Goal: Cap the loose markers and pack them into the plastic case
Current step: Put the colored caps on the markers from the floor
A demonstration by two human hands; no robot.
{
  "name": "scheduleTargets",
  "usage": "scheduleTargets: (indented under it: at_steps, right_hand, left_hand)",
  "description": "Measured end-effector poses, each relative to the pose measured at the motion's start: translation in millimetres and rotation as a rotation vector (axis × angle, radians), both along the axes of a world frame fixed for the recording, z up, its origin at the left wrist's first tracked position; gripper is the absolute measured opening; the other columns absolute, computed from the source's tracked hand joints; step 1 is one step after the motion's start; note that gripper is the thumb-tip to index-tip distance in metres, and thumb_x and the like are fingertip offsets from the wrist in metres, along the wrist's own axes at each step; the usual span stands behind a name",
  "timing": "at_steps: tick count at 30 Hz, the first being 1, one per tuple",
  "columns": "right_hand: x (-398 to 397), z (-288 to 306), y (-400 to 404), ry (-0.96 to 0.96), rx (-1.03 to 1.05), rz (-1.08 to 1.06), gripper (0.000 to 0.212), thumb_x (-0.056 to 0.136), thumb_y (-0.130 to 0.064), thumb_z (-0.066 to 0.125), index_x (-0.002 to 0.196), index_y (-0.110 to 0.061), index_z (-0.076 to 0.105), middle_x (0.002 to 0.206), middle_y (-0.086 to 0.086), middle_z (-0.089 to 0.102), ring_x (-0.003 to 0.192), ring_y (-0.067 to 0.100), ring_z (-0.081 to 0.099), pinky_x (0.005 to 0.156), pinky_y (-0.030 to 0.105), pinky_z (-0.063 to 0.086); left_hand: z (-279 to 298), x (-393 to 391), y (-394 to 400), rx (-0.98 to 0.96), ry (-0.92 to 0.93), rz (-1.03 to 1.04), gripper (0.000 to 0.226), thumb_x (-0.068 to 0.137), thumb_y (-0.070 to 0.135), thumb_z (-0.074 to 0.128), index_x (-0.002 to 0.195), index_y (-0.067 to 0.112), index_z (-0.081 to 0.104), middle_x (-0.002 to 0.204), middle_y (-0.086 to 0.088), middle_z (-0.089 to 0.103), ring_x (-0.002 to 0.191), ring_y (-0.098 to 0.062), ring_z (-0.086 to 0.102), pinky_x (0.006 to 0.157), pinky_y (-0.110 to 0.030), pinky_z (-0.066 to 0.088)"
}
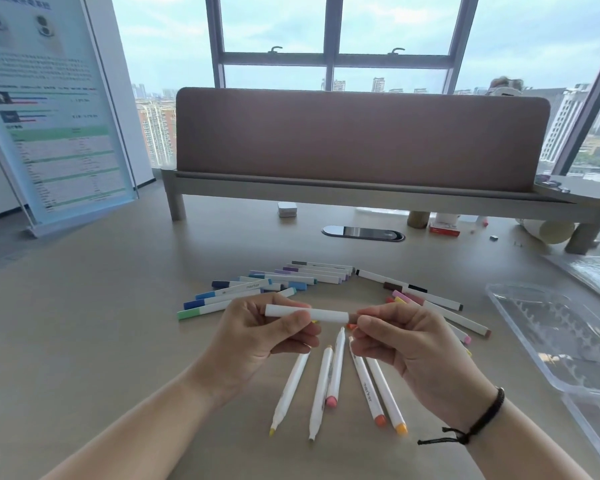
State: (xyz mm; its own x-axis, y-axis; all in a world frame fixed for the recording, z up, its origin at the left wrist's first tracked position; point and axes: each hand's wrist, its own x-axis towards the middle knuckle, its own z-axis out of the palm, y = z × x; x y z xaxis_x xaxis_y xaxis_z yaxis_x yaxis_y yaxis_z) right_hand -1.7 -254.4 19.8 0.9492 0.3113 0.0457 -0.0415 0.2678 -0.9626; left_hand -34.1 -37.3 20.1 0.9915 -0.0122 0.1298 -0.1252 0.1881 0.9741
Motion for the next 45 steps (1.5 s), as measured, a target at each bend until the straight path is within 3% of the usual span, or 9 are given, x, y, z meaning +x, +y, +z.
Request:
scheduleTargets:
  at_steps: [4,9,13,18,21,27,31,35,45]
  right_hand:
    - [0,-1,0,0.006,-0.012,0.012,0.069,0.03,-0.044,0.1,0.081,-0.002,0.078,0.076,0.024,0.071,0.061,0.028,0.071,0.063,0.031,0.06]
    - [-4,5,8,0.002,-0.028,-0.012,0.018,0.063,-0.011,0.081,0.076,0.0,0.074,0.078,0.027,0.07,0.059,0.028,0.069,0.061,0.032,0.06]
    - [9,5,-4,-0.046,-0.125,-0.307,0.007,0.08,0.006,0.073,0.086,0.007,0.068,0.078,0.024,0.073,0.064,0.027,0.071,0.067,0.035,0.063]
    - [37,-11,-40,-0.186,-0.703,-0.678,0.011,0.077,-0.018,0.08,0.073,-0.018,0.07,0.067,-0.002,0.074,0.069,0.023,0.07,0.07,0.04,0.059]
    - [34,-12,-41,-0.29,-0.955,-0.655,0.013,0.078,-0.023,0.077,0.07,-0.024,0.066,0.067,-0.011,0.068,0.076,0.016,0.064,0.062,0.026,0.045]
    - [29,-13,-39,-0.411,-1.332,-0.565,0.005,0.081,-0.023,0.069,0.083,-0.026,0.066,0.083,-0.013,0.065,0.087,0.019,0.06,0.066,0.03,0.046]
    - [24,-7,-33,-0.486,-1.206,-0.487,0.009,0.081,-0.027,0.075,0.08,-0.024,0.067,0.07,-0.017,0.06,0.079,0.014,0.06,0.064,0.028,0.047]
    - [16,1,-17,-0.293,-0.61,-0.309,0.023,0.083,-0.028,0.078,0.066,-0.016,0.067,0.052,-0.001,0.059,0.049,0.015,0.05,0.056,0.03,0.043]
    - [13,-4,-9,-0.306,-0.621,-0.299,0.026,0.087,-0.029,0.075,0.066,-0.015,0.067,0.049,-0.001,0.054,0.046,0.013,0.04,0.049,0.027,0.035]
  left_hand:
    - [-1,2,1,0.02,-0.008,-0.004,0.022,0.076,0.015,0.073,0.09,-0.001,0.075,0.087,-0.027,0.073,0.074,-0.034,0.073,0.066,-0.036,0.062]
    - [1,7,5,0.042,-0.032,0.022,0.025,0.077,0.012,0.072,0.099,0.0,0.072,0.087,-0.026,0.073,0.073,-0.032,0.073,0.064,-0.033,0.061]
    - [-1,14,8,0.231,-0.052,0.153,0.052,0.073,0.02,0.077,0.121,0.021,0.059,0.081,-0.015,0.075,0.069,-0.03,0.071,0.066,-0.037,0.062]
    - [-10,25,21,0.335,-0.044,0.352,0.038,0.09,0.017,0.069,0.127,0.021,0.059,0.072,-0.007,0.072,0.061,-0.027,0.064,0.061,-0.04,0.058]
    - [-11,26,20,0.377,-0.051,0.372,0.026,0.093,0.015,0.066,0.118,0.02,0.064,0.07,-0.006,0.071,0.058,-0.024,0.061,0.056,-0.038,0.054]
    - [-14,25,18,0.53,-0.041,0.318,0.01,0.094,0.017,0.065,0.1,0.021,0.072,0.067,-0.001,0.07,0.053,-0.017,0.059,0.051,-0.032,0.05]
    - [-13,23,12,0.688,-0.072,0.243,0.018,0.091,0.024,0.069,0.107,0.03,0.064,0.069,0.002,0.07,0.053,-0.01,0.061,0.05,-0.025,0.05]
    - [-16,20,18,0.958,-0.069,0.085,0.019,0.082,0.048,0.073,0.082,0.03,0.068,0.067,0.008,0.065,0.058,-0.001,0.053,0.059,-0.023,0.044]
    - [-6,6,9,1.319,0.0,-0.031,0.033,0.073,0.059,0.075,0.069,0.028,0.066,0.069,0.014,0.062,0.06,-0.001,0.055,0.058,-0.022,0.045]
